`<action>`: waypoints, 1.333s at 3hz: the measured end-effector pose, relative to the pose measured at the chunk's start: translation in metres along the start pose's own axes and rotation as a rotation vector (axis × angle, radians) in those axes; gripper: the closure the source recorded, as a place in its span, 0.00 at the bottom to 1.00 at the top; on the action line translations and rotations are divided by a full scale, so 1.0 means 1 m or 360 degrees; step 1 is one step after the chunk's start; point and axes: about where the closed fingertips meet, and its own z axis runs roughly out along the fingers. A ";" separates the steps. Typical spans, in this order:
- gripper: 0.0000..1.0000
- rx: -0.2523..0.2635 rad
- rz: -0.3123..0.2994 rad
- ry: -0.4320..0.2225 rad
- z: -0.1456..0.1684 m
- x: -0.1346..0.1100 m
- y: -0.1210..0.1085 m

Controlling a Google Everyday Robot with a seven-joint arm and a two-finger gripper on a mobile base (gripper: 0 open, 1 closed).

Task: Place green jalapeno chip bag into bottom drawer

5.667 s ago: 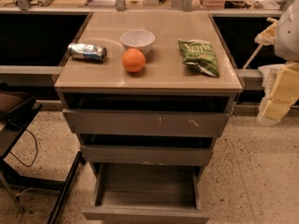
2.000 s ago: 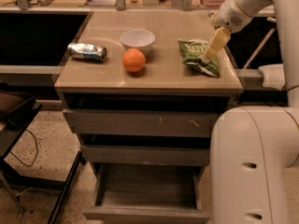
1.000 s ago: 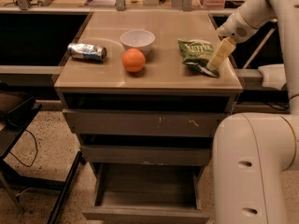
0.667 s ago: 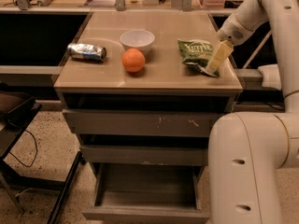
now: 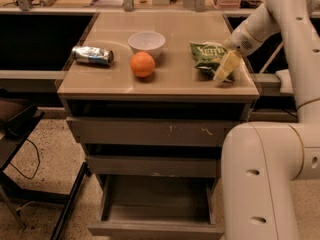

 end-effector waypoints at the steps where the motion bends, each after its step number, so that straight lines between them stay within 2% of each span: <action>1: 0.00 -0.0133 0.0004 -0.0054 0.031 -0.002 0.011; 2: 0.19 -0.0133 0.0004 -0.0054 0.028 -0.004 0.012; 4: 0.65 -0.0127 0.0005 -0.0057 0.021 -0.009 0.013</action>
Offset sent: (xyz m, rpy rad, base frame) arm -0.0016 0.0190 -0.0273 0.0543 0.0578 0.0439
